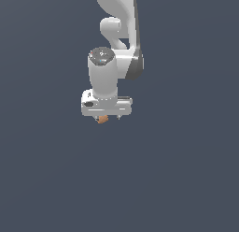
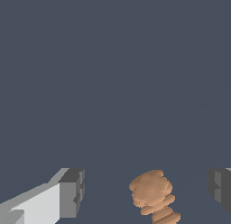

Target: Pick up the object and move it to a goal position.

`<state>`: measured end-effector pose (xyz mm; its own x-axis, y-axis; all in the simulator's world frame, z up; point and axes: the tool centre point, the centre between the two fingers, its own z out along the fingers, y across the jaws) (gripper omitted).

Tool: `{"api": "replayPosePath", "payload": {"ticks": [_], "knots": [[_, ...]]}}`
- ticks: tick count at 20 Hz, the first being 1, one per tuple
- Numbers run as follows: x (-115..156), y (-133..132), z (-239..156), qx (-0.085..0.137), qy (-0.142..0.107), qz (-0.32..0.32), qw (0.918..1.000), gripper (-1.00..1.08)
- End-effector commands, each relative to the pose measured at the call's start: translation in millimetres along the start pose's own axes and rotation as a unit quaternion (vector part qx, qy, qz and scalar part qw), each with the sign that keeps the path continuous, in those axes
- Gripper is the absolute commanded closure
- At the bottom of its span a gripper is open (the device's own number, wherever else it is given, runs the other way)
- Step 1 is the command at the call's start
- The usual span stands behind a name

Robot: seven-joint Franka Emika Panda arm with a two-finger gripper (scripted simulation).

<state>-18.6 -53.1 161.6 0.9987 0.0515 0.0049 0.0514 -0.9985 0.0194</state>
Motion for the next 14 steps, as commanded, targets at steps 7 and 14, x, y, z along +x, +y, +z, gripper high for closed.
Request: {"api": "replayPosePath", "payload": {"ticks": [7,14], "knots": [[-35,21,29,0.004,-0.001,-0.079,0.9969,-0.92],[-67,35,52,0.007,-0.001,-0.146,0.9893,-0.92]]}}
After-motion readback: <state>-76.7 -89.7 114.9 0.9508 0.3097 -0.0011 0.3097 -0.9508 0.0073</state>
